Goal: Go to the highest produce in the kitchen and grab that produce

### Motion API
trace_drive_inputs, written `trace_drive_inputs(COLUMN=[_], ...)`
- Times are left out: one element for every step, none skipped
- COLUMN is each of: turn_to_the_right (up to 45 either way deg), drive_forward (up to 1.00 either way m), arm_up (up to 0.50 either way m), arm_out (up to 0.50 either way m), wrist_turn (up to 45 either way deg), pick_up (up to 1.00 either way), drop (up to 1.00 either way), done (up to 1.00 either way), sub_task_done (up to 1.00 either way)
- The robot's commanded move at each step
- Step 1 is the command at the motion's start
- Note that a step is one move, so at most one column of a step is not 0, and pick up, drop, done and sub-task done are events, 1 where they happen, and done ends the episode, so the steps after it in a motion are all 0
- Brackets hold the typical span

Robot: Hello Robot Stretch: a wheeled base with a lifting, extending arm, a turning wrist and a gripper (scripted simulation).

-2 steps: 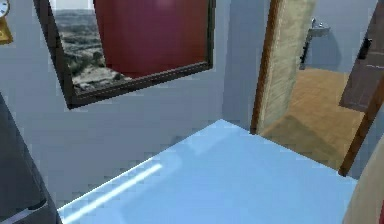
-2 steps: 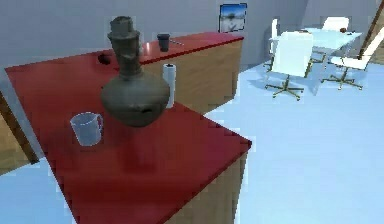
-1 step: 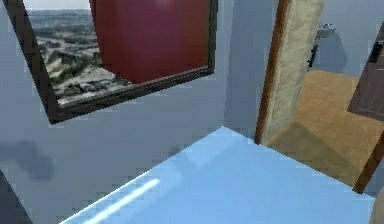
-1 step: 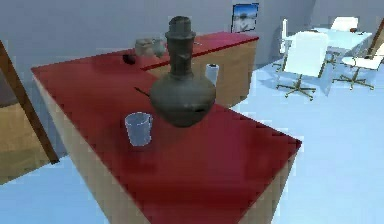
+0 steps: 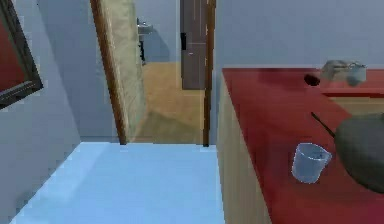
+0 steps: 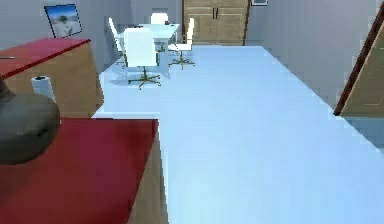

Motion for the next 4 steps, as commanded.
trace_drive_inputs(turn_to_the_right=[0.0,0.0,0.0,0.0], drive_forward=[1.00,0.50,0.00,0.00], arm_up=[0.00,0.00,0.50,0.38], arm_out=[0.00,0.00,0.00,0.00], wrist_turn=[0.0,0.0,0.0,0.0], pick_up=[0.00,0.00,0.00,0.00], drop=[0.00,0.00,0.00,0.00], done=[0.00,0.00,0.00,0.00], sub_task_done=[0.00,0.00,0.00,0.00])
